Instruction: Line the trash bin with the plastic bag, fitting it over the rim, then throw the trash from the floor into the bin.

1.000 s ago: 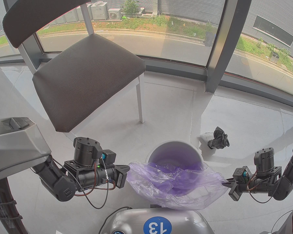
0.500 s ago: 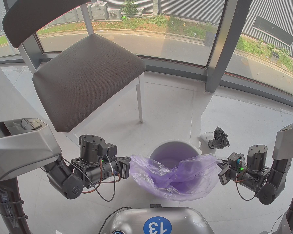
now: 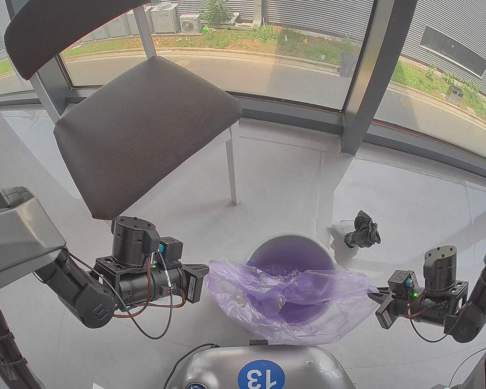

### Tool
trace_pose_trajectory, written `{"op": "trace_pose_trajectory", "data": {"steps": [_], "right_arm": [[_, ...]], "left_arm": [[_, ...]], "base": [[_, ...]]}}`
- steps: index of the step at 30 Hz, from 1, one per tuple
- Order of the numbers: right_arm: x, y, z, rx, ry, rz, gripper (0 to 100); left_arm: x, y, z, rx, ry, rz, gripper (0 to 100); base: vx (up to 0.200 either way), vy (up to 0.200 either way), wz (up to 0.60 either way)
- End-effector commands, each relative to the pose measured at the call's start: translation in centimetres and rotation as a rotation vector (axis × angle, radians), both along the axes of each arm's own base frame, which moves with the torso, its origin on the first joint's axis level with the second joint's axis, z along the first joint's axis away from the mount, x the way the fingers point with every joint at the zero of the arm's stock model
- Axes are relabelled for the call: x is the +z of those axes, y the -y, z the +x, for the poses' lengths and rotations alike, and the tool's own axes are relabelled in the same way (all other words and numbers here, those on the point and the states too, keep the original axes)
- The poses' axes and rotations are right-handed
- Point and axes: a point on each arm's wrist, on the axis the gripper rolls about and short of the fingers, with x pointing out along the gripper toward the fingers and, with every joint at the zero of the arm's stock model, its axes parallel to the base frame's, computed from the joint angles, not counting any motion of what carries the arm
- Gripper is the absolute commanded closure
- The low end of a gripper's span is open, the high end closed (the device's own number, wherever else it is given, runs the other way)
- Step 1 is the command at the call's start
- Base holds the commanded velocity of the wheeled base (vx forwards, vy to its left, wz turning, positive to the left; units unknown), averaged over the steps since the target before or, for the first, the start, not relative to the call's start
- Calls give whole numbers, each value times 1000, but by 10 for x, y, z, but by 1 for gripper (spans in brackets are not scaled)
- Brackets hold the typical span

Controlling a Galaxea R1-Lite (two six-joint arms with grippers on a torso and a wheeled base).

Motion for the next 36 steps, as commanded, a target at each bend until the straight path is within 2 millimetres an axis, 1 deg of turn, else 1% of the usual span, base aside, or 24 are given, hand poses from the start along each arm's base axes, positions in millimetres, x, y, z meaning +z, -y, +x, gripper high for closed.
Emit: {"op": "trace_pose_trajectory", "data": {"steps": [1, 3, 7, 11, 16, 20, 22, 26, 28, 32, 36], "right_arm": [[41, 4, -20, 100, 54, 65, 100], [44, 4, -24, 123, 31, 73, 100], [42, 5, -28, 146, 11, 51, 100], [40, 5, -31, 180, 10, 38, 100], [36, 4, -33, 194, -17, 29, 100], [32, 2, -35, 218, -46, 6, 100], [24, 1, -32, 229, -96, -18, 100], [11, -2, -24, 231, -154, -34, 100], [2, -4, -17, 224, -186, -38, 100], [-6, -6, -5, 206, -196, -35, 100], [-16, -6, 10, 143, -191, 0, 100]], "left_arm": [[24, -11, -21, -93, 0, -16, 100], [23, -11, -22, -96, -7, -13, 100], [19, -11, -27, -115, -16, 3, 100], [14, -14, -33, -215, -22, 8, 100], [7, -16, -33, -231, -48, 40, 100], [-3, -15, -32, -253, -69, 76, 100], [-11, -14, -28, -259, -89, 92, 100], [-22, -12, -24, -260, -114, 102, 100], [-27, -11, -21, -259, -127, 108, 100], [-35, -8, -12, -242, -136, 118, 100], [-43, -3, 2, -165, -123, 151, 100]], "base": [[0, 0, 0], [0, 0, 0], [0, 0, 0], [0, 0, 0], [0, 0, 0], [0, 0, 0], [0, 0, 0], [0, 0, 0], [0, 0, 0], [0, 0, 0], [0, 0, 0]]}}
